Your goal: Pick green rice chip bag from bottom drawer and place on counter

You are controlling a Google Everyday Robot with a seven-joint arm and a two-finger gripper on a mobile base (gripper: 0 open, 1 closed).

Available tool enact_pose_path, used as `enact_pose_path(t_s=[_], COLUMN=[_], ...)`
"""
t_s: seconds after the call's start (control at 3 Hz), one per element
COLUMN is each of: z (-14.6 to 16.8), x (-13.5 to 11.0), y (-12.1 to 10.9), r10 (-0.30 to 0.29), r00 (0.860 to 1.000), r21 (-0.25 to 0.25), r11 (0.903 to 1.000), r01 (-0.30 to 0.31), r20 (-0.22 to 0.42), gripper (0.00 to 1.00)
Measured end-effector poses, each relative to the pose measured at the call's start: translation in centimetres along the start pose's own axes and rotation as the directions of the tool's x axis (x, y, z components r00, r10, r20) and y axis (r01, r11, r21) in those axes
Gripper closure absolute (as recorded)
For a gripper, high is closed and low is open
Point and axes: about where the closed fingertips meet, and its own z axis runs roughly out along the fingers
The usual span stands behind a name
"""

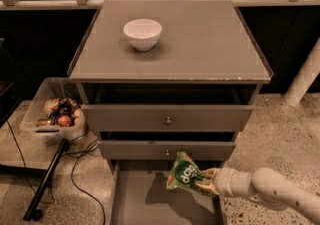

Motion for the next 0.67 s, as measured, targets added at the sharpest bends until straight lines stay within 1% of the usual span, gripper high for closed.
enact_pose_path(t_s=[0.33,0.67], z=[-4.7,-7.9], x=[-5.0,-7.7], y=[-2.6,-5.1], r10=[-0.072,-0.080], r00=[0.996,0.997], r21=[0.038,0.045], r11=[0.9966,0.9957], r01=[0.074,0.081], r20=[-0.043,-0.022], gripper=[1.00,1.00])
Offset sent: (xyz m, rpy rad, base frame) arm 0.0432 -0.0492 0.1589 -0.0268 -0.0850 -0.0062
